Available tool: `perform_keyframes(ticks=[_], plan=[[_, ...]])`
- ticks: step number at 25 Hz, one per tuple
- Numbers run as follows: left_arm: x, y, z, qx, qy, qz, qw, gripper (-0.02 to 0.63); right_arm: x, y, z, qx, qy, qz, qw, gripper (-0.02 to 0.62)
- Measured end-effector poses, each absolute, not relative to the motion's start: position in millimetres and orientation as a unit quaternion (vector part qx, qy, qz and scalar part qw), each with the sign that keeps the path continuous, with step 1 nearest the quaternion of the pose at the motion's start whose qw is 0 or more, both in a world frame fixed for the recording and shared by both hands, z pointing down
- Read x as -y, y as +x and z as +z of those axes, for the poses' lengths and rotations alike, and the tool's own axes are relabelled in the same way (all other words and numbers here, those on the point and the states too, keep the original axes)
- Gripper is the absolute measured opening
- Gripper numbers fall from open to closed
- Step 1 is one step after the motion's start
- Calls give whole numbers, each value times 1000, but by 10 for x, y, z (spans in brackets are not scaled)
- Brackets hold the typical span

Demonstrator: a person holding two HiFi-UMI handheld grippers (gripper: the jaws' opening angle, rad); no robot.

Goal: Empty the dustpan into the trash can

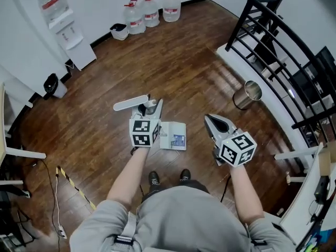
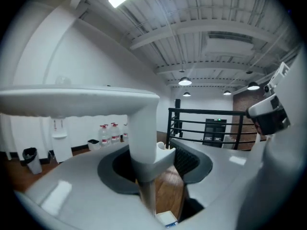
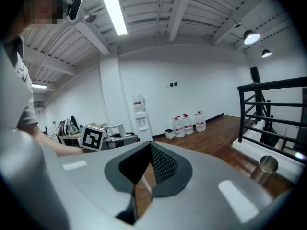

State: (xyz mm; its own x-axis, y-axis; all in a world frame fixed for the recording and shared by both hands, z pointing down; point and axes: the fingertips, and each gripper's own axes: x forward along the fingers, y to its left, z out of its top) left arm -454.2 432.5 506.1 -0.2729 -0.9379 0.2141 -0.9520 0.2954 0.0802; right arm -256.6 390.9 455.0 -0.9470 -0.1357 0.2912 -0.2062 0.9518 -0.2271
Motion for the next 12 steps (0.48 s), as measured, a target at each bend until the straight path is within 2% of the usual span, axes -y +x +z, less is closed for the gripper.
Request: perform_keyframes(ticks=[5,12], plan=[[-3887,-4200,4438,734,674,23,79,193,-3762,-2234,4291,972,167,128,109,-2],[-3129,-3517,3993,683,727,28,64,193,-3233,-1391,4042,960,247,111,72,-2]])
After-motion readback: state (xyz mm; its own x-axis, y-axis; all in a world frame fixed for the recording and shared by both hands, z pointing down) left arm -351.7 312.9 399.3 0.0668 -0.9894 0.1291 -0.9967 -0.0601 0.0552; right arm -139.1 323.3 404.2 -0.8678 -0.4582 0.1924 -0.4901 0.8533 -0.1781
